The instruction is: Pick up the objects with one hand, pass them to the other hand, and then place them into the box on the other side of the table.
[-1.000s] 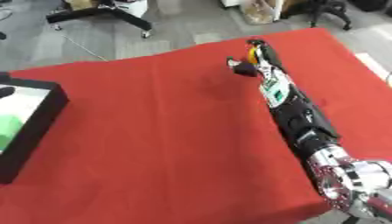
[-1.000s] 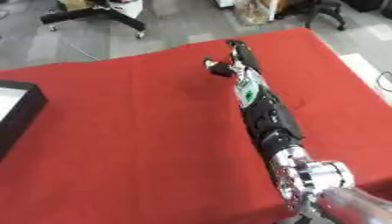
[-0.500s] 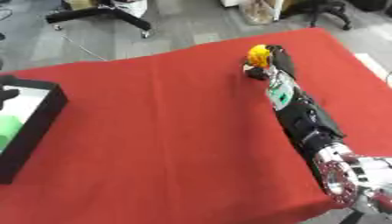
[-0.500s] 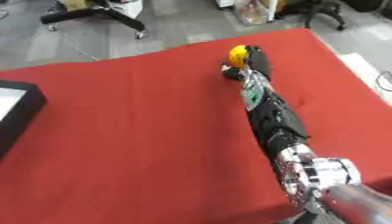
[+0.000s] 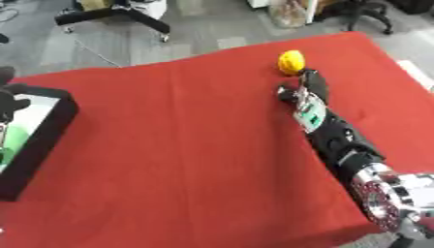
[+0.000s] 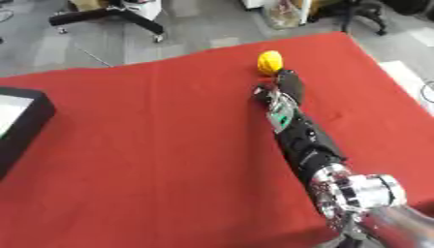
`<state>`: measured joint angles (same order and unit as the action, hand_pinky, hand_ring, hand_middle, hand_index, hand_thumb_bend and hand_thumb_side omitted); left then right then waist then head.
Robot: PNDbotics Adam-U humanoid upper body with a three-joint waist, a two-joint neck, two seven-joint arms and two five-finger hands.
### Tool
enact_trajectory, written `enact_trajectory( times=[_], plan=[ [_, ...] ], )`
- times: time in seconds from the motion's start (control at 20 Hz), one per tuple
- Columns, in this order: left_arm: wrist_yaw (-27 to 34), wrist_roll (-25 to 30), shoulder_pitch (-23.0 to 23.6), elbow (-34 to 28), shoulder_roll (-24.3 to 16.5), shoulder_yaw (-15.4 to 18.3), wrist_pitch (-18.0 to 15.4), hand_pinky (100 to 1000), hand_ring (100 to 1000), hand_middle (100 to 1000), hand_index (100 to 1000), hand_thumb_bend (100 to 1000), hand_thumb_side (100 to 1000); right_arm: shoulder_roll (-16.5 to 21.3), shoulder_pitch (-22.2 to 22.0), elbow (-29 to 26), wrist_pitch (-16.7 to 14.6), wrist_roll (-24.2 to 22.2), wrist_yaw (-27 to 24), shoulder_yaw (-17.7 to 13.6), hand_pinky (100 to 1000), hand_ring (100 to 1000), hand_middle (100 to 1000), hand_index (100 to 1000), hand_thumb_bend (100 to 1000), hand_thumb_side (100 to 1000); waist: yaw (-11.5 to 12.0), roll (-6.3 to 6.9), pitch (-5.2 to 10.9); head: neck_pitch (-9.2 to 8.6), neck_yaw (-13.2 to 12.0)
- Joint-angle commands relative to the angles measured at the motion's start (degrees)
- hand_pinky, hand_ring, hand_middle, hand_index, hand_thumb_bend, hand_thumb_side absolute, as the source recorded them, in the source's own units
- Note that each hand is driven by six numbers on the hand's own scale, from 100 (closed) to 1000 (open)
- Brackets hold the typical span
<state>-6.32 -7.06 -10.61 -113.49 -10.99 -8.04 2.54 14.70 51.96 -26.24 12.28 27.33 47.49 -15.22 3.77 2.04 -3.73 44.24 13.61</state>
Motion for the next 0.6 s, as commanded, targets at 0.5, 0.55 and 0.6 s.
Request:
enact_trajectory(
  times=[0.5,0.55,0.6],
  plan=[
    [0.0,0.2,-0.3,-1.1,0.0,-0.2,-0.1,770,781,807,787,517,742,1.9,1.8,-2.3,-1.7,5.0,-2.5,0.5,851,881,823,825,248,295,0.2,0.15,-0.31,-0.13,0.3],
    [0.0,0.2,-0.3,-1.1,0.1,-0.2,-0.1,770,780,806,787,517,743,2.0,2.1,-3.3,-1.6,5.1,-2.3,0.1,850,882,828,828,264,316,0.3,0.17,-0.41,-0.13,0.4],
    [-0.1,0.1,-0.3,-1.1,0.1,-0.2,-0.1,770,780,806,787,516,743,2.1,2.3,-4.3,-1.6,5.1,-2.2,-0.2,850,882,832,831,280,338,0.3,0.18,-0.5,-0.13,0.7]
  ],
)
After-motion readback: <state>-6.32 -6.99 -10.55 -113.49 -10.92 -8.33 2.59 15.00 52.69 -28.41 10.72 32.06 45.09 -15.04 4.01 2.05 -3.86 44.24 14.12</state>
